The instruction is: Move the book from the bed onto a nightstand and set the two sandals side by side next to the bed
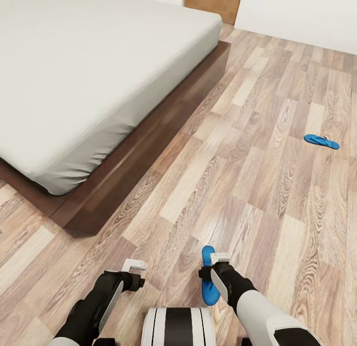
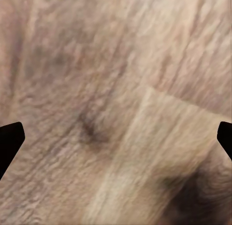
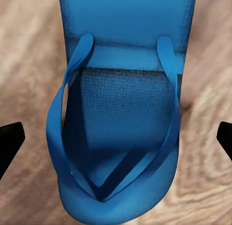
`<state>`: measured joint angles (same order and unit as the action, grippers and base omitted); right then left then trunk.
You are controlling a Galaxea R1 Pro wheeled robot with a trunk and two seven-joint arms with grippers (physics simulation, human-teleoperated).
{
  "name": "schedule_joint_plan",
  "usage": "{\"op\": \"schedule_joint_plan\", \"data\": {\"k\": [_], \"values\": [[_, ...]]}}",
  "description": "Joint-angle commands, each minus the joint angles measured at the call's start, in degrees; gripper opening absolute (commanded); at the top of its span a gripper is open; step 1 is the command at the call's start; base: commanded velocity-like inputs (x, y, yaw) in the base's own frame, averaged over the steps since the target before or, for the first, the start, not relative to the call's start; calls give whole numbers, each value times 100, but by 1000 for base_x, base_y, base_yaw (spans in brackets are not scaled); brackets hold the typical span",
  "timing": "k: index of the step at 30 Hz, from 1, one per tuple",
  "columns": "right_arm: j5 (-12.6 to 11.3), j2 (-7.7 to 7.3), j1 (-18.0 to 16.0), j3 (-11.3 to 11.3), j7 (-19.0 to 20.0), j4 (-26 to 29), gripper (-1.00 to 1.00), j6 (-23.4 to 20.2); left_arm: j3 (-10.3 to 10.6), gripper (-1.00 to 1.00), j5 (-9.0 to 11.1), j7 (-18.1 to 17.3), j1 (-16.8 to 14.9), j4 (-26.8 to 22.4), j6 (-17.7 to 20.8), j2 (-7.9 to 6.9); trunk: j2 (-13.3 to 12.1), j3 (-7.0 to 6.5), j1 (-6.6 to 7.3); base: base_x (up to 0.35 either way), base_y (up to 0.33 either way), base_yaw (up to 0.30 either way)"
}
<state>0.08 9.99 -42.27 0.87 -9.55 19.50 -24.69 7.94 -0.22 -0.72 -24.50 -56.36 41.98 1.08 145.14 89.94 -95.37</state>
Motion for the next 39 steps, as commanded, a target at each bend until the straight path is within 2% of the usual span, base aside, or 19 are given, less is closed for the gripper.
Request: {"op": "schedule_joint_plan", "data": {"k": [1, 7, 21, 28, 39], "values": [[-2, 1, -2, 9, -20, 10, 100, -43, 4, 100, -4, -8, -1, -7, 27, -1, 3, 25, -2, 0, 0, 0], [-6, 1, -10, 9, -20, 10, 100, -62, 11, 100, -4, -8, -2, -7, 29, -1, 11, 158, -17, 0, 0, 0], [-11, 1, -17, 10, -20, 9, 100, -70, 14, 100, -1, -8, -2, -7, 30, 2, 11, 158, -17, 0, 0, 0], [-13, 1, -18, 11, -20, 4, 100, -71, 14, 100, -2, -8, -2, -7, 30, 1, 20, 313, -35, 0, 0, 0], [-16, 1, -18, 14, -18, 2, 100, -71, 14, 100, -4, -8, -2, -7, 30, 0, 20, 313, -35, 0, 0, 0]]}}
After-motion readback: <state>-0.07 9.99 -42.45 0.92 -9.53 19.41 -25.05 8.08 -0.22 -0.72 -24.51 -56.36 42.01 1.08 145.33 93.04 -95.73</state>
